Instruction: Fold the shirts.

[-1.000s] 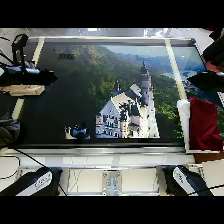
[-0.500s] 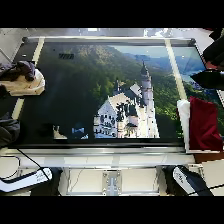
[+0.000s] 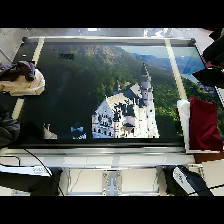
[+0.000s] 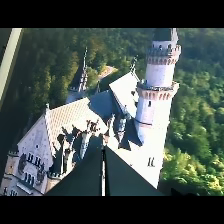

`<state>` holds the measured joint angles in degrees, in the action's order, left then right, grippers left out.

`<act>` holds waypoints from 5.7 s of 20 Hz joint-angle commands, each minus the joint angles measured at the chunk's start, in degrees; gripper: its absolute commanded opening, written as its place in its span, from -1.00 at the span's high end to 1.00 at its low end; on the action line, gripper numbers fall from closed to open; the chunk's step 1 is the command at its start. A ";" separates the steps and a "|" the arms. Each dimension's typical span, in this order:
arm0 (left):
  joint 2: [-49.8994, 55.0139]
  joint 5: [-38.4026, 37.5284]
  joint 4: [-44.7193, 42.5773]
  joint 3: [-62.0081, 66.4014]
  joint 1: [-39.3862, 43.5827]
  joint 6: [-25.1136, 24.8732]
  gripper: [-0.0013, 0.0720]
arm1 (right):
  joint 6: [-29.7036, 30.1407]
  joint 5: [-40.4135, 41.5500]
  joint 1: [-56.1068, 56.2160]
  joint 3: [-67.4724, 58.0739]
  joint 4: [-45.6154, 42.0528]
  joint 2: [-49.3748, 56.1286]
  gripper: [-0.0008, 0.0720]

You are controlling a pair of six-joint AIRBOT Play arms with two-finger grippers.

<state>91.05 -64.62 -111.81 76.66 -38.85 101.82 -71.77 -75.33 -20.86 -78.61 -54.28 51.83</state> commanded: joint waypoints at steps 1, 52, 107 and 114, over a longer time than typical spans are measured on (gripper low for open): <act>2.12 -1.88 0.50 0.02 -0.20 -0.52 0.93 | -1.27 0.22 0.07 0.00 0.07 0.02 0.94; 19.21 12.24 51.84 16.79 63.63 -18.34 -0.94 | -12.33 25.00 22.93 11.96 1.36 41.29 -0.19; -18.29 1.57 53.77 17.22 40.00 -22.62 0.93 | -12.02 -10.64 20.17 -23.76 -28.85 15.87 0.95; -46.90 4.33 48.43 17.22 35.74 -24.30 0.93 | -12.07 -10.78 20.20 -30.80 -19.45 -3.78 0.95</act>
<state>54.72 -62.46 -59.09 93.89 -1.69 78.28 -83.94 -85.60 -0.73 -106.78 -76.90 54.94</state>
